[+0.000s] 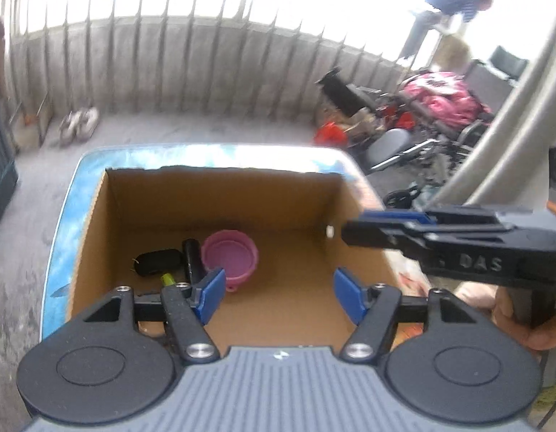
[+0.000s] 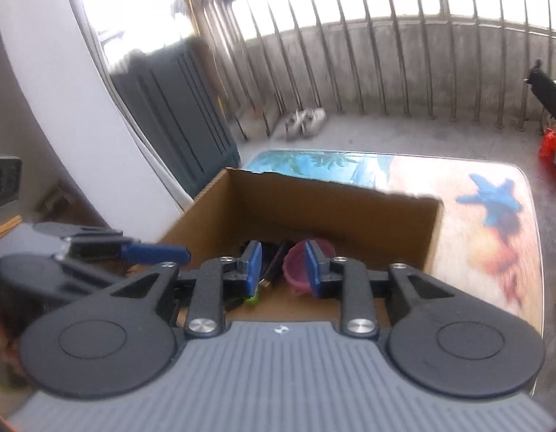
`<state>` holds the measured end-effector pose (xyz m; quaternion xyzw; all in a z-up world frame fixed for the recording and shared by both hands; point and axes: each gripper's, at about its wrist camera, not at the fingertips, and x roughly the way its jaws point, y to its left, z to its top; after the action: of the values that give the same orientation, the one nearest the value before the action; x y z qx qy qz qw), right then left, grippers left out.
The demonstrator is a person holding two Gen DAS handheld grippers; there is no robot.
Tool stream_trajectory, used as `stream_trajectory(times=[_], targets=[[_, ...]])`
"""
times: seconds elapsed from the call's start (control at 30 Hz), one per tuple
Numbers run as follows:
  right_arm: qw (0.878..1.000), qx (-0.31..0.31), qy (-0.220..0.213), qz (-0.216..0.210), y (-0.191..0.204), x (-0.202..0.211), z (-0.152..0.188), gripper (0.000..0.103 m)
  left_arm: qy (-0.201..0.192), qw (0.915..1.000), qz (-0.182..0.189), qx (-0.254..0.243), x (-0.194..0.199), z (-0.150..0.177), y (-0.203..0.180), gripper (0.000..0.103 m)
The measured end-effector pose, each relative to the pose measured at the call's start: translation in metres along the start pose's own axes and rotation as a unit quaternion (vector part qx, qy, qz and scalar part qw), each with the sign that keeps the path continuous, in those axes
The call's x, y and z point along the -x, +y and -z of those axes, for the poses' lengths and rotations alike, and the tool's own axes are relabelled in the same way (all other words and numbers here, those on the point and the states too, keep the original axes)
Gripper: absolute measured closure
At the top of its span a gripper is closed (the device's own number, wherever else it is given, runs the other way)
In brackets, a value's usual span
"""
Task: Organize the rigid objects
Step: 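Move the open right tool to the gold-lidded jar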
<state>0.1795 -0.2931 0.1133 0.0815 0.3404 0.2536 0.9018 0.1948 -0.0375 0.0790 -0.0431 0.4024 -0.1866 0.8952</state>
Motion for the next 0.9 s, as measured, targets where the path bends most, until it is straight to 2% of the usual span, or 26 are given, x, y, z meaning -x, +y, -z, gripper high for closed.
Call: stream_trajectory(times=[0.1, 0.23, 0.33, 0.43, 0.5, 0.63, 0.9], targets=[[1.0, -0.013, -0.019, -0.001, 0.006, 0.038, 0.042, 0.074, -0.015, 0.9995, 0.01, -0.025, 0.027, 0.026, -0.007, 0.031], [0.998, -0.043, -0.04, 0.006, 0.018, 0.064, 0.1, 0.07, -0.019, 0.999, 0.01, -0.039, 0.045, 0.063, -0.011, 0.031], [0.996, -0.072, -0.04, 0.02, 0.025, 0.07, 0.142, 0.067, -0.013, 0.9986, -0.004, -0.05, 0.044, 0.09, -0.014, 0.031], [0.995, -0.097, -0.02, 0.027, 0.028, 0.06, 0.173, 0.063, 0.0, 0.9978, -0.012, -0.065, 0.036, 0.115, -0.017, 0.031], [0.994, -0.107, -0.006, 0.022, 0.03, 0.047, 0.182, 0.062, 0.01, 0.9969, -0.012, -0.076, 0.025, 0.129, -0.019, 0.031], [0.994, -0.095, 0.016, 0.048, 0.042, 0.037, 0.192, 0.062, 0.023, 0.9945, -0.023, -0.099, 0.004, 0.151, -0.026, 0.033], [0.992, -0.115, 0.038, 0.016, 0.038, -0.006, 0.163, 0.061, 0.025, 0.9892, -0.05, -0.135, -0.024, 0.167, -0.033, 0.037]])
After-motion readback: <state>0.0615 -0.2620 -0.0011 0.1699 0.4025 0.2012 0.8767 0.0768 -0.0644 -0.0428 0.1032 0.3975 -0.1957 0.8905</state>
